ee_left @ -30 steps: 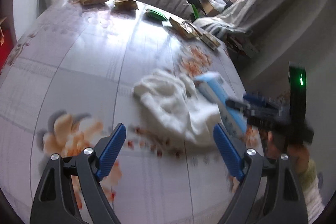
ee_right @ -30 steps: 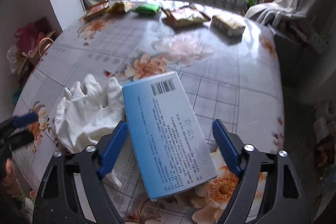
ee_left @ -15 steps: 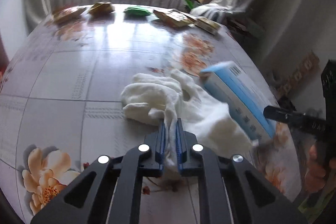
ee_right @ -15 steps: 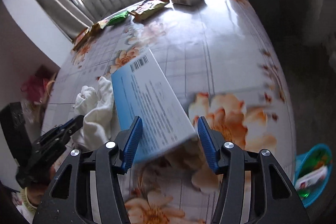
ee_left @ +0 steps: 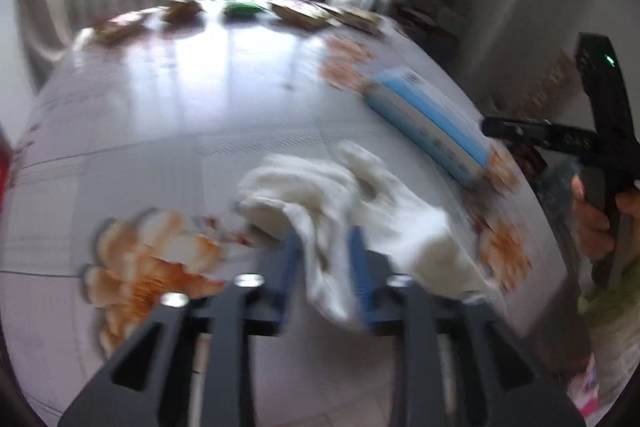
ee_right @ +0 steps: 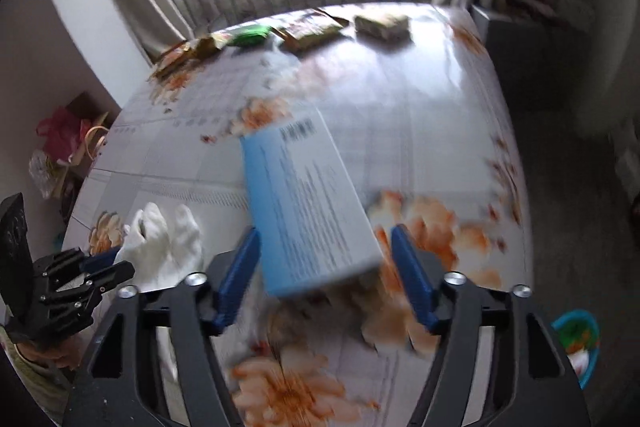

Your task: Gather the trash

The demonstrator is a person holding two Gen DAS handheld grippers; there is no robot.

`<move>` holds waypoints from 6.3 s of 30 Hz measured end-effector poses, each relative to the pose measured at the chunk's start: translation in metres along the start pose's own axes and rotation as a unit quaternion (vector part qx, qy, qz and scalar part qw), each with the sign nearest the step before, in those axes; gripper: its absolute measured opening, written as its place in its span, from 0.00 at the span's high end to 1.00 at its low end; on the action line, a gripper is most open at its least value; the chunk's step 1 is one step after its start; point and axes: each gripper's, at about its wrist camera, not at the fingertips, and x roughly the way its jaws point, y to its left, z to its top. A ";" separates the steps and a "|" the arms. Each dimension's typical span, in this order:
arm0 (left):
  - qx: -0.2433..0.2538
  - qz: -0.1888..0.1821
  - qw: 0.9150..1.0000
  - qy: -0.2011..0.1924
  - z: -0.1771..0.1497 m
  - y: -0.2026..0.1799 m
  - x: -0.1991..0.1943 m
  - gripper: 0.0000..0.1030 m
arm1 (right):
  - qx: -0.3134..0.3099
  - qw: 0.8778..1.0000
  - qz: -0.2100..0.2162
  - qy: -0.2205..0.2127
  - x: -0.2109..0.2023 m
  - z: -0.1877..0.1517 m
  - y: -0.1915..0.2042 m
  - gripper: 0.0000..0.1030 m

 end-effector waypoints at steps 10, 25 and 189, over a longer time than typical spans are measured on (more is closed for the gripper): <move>-0.156 -0.038 0.987 -0.029 0.008 0.036 -0.019 0.31 | -0.086 0.994 -0.044 0.059 0.052 0.026 0.028 0.21; -0.121 -0.039 0.992 0.028 -0.006 -0.003 0.003 0.30 | 0.054 0.995 -0.051 0.062 0.019 -0.036 -0.021 0.29; 0.070 0.046 0.994 -0.075 -0.010 -0.187 -0.098 0.05 | 0.130 0.965 -0.162 -0.158 -0.191 -0.220 -0.007 0.08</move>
